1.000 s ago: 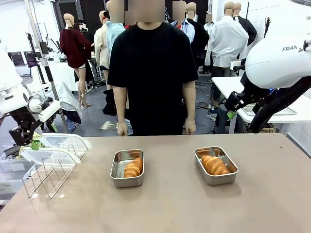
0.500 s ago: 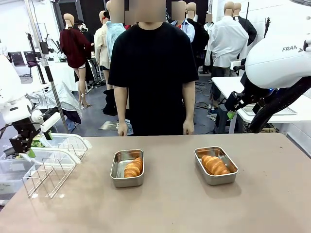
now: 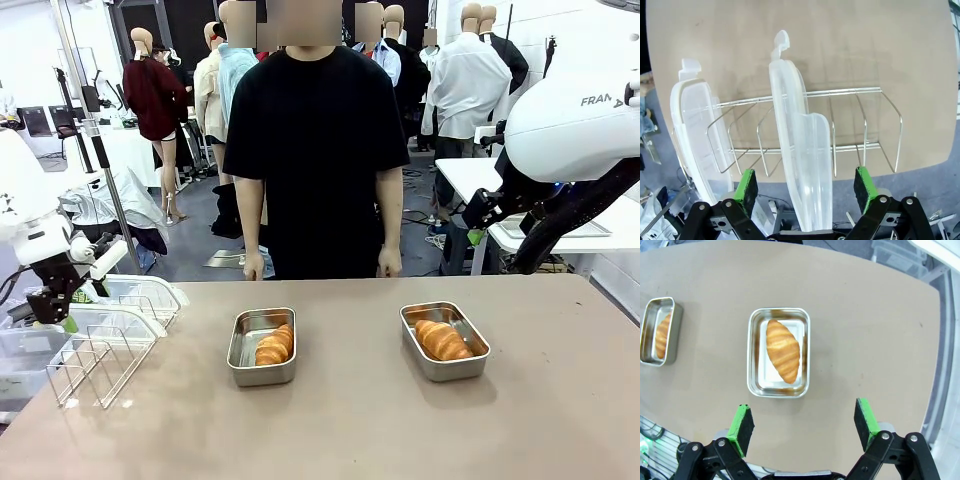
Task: Place the bread in airtight containers.
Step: Pick up one Airtight Container lid and hand it to the human.
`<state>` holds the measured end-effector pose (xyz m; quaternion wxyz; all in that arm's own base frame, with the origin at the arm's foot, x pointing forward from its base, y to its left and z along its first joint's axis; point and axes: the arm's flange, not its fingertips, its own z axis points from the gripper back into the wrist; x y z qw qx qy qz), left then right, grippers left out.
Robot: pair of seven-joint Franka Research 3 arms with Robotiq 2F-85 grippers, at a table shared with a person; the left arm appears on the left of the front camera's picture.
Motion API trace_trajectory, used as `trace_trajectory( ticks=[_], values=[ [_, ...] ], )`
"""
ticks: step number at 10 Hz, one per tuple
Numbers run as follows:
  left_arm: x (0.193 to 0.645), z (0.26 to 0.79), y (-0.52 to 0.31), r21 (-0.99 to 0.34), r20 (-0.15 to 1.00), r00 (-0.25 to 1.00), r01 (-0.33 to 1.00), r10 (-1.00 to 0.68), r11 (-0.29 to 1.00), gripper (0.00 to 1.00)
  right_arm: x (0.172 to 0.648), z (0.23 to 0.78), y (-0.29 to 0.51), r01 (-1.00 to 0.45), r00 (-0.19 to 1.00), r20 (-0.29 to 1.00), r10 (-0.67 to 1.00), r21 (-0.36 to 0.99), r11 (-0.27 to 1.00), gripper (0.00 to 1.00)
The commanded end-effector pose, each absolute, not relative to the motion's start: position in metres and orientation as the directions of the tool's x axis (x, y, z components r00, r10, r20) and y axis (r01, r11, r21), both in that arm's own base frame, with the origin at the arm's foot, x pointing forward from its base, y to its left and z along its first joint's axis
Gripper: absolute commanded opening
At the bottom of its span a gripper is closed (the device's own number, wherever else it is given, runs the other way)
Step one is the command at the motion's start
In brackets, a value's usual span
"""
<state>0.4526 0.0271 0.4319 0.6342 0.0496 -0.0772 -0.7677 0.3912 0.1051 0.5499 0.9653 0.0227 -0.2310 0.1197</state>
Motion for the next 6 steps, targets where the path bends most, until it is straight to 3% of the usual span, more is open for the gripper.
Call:
trace_trajectory(
  ticks=[1, 4, 6],
  values=[
    [0.4582, 0.4222, 0.0288, 0.195, 0.044, -0.198, 0.963, -0.979, -0.185, 1.00, 0.3911, 0.5494, 0.1051, -0.242, 0.864, 0.452, 0.221, -0.011, 0.970, 1.00],
    [0.4625, 0.4155, 0.0270, 0.172, 0.046, -0.189, 0.969, -0.981, -0.178, 1.00, 0.3911, 0.5494, 0.1051, -0.242, 0.864, 0.452, 0.221, -0.011, 0.970, 1.00],
    [0.4610, 0.4192, 0.0259, 0.185, 0.042, -0.199, 0.965, -0.979, -0.188, 0.66, 0.3911, 0.5494, 0.1051, -0.242, 0.864, 0.452, 0.221, -0.011, 0.970, 1.00]
  ],
)
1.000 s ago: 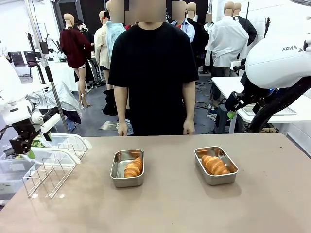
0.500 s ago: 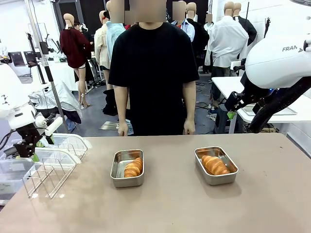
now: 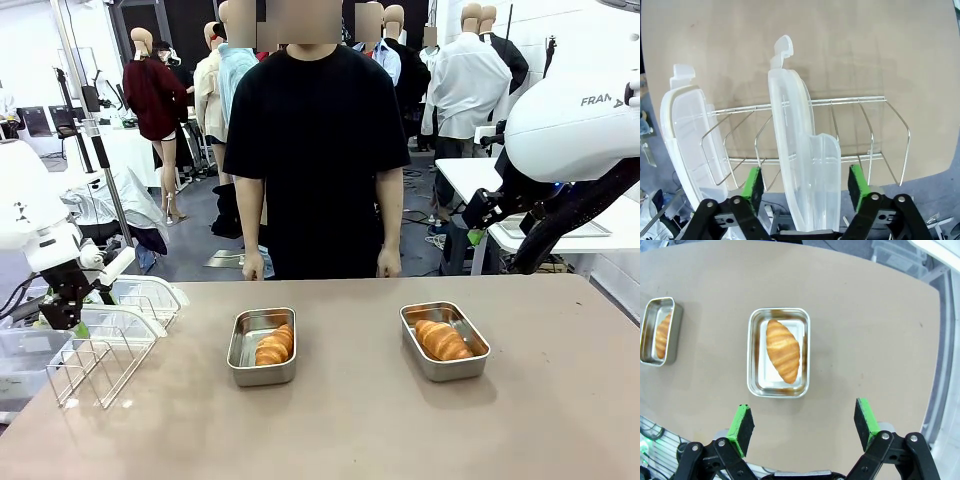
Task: Place the bread in airtight containers.
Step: Pick up one Airtight Container lid and hand it to the human.
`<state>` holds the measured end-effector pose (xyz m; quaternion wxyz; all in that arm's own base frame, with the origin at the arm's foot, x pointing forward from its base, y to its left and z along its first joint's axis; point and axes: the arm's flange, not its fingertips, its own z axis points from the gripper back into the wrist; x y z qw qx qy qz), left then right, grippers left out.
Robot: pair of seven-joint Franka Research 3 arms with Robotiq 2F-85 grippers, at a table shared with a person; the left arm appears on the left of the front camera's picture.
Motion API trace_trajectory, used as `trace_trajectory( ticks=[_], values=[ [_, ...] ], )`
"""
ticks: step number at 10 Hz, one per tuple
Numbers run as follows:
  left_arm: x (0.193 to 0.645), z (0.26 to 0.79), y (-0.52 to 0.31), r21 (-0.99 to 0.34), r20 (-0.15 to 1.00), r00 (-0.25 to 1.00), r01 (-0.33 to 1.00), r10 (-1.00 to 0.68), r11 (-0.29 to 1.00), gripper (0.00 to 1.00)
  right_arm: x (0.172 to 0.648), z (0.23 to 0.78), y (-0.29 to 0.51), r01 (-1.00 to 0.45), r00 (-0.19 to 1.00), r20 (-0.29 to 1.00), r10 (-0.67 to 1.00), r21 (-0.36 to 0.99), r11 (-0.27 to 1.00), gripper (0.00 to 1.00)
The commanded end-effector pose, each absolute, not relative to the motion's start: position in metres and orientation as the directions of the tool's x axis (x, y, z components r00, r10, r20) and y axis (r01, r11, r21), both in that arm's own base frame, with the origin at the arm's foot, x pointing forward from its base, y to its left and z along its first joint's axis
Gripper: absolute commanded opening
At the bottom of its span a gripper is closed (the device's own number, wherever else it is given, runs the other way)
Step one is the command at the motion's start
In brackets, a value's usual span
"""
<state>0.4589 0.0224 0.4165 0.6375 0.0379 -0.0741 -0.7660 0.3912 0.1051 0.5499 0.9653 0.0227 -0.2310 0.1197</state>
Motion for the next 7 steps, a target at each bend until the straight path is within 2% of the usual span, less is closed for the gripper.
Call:
trace_trajectory(
  ticks=[1, 3, 4, 7],
  values=[
    [0.4604, 0.4208, 0.0259, 0.182, 0.038, -0.199, 0.965, -0.979, -0.189, 0.46, 0.3911, 0.5494, 0.1051, -0.242, 0.864, 0.452, 0.221, -0.011, 0.970, 1.00],
    [0.4611, 0.4236, 0.0261, 0.173, 0.031, -0.204, 0.965, -0.978, -0.196, 0.07, 0.3911, 0.5494, 0.1051, -0.242, 0.864, 0.452, 0.221, -0.011, 0.970, 1.00],
    [0.4628, 0.4232, 0.0266, 0.168, 0.033, -0.200, 0.967, -0.979, -0.192, 0.00, 0.3911, 0.5494, 0.1051, -0.242, 0.864, 0.452, 0.221, -0.011, 0.970, 1.00],
    [0.4642, 0.4234, 0.0257, 0.157, 0.034, -0.200, 0.969, -0.979, -0.192, 0.00, 0.3911, 0.5494, 0.1051, -0.242, 0.864, 0.452, 0.221, -0.011, 0.970, 1.00]
  ],
)
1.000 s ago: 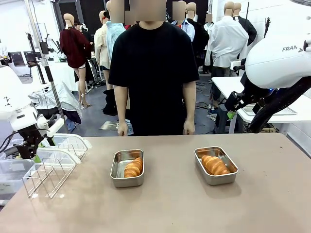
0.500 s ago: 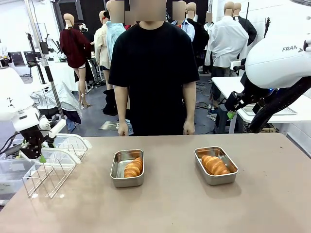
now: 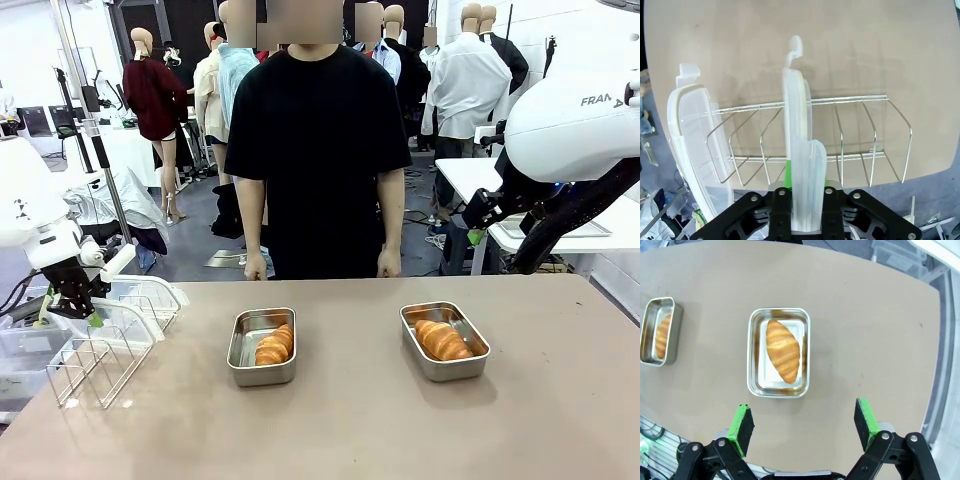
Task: Place the bread in airtight containers.
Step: Pick up one Airtight Container lid and hand it to the human.
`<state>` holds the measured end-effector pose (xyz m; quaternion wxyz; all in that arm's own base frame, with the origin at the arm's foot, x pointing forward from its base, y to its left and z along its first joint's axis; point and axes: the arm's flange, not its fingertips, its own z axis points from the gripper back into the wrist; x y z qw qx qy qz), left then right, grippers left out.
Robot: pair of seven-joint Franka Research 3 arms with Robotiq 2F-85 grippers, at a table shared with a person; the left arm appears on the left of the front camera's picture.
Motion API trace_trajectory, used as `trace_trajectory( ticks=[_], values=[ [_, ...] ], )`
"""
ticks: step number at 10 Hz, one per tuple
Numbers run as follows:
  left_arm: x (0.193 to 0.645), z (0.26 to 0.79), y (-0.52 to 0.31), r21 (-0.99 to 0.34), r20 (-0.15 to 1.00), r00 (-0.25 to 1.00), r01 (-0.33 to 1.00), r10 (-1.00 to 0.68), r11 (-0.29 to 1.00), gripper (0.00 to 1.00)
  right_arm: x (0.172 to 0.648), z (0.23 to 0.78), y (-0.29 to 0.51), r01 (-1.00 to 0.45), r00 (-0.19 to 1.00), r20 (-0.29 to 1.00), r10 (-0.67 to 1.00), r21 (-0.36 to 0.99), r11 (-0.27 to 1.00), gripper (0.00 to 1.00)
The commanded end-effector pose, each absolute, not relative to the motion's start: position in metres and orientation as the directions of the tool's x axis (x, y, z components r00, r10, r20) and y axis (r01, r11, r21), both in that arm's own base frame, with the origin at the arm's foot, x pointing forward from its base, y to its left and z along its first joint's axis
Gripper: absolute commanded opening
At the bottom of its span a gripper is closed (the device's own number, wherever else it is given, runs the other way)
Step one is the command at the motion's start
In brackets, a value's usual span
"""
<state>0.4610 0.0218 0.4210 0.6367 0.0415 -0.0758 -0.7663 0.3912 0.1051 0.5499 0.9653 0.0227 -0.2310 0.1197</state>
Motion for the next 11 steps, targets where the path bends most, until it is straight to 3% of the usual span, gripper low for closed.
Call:
trace_trajectory(
  ticks=[1, 6, 11],
  values=[
    [0.465, 0.425, 0.026, 0.151, 0.031, -0.198, 0.970, -0.980, -0.192, 0.00, 0.391, 0.549, 0.105, -0.242, 0.864, 0.452, 0.221, -0.011, 0.970, 1.00],
    [0.463, 0.436, 0.025, 0.117, 0.020, -0.175, 0.978, -0.984, -0.171, 0.00, 0.391, 0.549, 0.105, -0.242, 0.864, 0.452, 0.221, -0.011, 0.970, 1.00],
    [0.421, 0.507, 0.012, 0.198, 0.009, -0.204, 0.960, -0.979, -0.198, 0.00, 0.391, 0.549, 0.105, -0.242, 0.864, 0.452, 0.221, -0.011, 0.970, 1.00]
  ],
)
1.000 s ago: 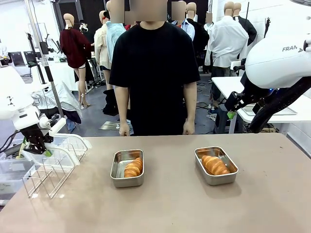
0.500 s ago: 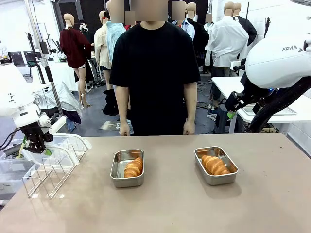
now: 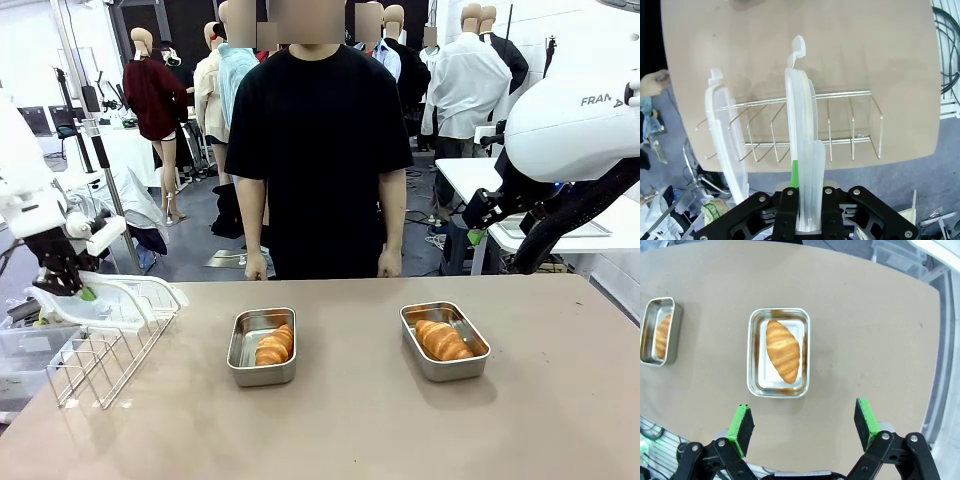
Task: Place the bread in airtight containers.
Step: Pick up one Airtight Container lid and hand it to the human.
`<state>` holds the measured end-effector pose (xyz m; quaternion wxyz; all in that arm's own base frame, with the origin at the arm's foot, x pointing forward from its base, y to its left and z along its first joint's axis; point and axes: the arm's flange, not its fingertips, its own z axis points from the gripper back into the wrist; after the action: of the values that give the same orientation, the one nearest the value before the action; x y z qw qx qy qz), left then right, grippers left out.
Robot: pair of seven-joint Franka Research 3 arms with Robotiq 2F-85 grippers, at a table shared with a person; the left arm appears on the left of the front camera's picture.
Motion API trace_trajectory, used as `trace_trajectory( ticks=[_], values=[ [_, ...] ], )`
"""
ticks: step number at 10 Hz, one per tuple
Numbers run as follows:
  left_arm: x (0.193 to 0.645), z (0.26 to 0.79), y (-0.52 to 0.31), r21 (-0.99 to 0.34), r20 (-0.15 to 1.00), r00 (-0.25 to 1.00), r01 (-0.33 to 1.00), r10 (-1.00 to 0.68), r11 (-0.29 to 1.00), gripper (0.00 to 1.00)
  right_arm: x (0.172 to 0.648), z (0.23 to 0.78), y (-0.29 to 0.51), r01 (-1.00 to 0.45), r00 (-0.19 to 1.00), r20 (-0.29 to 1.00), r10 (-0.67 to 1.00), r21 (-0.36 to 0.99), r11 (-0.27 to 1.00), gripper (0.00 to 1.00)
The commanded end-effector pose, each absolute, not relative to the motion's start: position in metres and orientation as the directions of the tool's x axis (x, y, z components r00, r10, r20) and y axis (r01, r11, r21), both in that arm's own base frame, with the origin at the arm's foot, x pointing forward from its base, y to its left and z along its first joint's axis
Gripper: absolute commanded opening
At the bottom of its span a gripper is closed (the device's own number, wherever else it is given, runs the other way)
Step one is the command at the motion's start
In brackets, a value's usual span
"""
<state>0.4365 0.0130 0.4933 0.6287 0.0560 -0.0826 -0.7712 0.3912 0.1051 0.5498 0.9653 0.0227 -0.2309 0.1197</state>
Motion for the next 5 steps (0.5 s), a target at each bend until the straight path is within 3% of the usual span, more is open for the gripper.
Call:
trace_trajectory(
  ticks=[1, 3, 5],
  values=[
    [0.418, 0.518, 0.012, 0.185, 0.069, -0.264, 0.951, -0.962, -0.248, 0.00, 0.391, 0.549, 0.105, -0.242, 0.864, 0.452, 0.221, -0.011, 0.970, 1.00],
    [0.409, 0.544, 0.001, 0.207, 0.078, -0.340, 0.925, -0.937, -0.319, 0.00, 0.391, 0.549, 0.105, -0.242, 0.864, 0.452, 0.221, -0.011, 0.970, 1.00],
    [0.411, 0.566, -0.023, 0.316, 0.075, -0.428, 0.867, -0.901, -0.386, 0.00, 0.391, 0.549, 0.105, -0.242, 0.864, 0.452, 0.221, -0.011, 0.970, 1.00]
  ],
)
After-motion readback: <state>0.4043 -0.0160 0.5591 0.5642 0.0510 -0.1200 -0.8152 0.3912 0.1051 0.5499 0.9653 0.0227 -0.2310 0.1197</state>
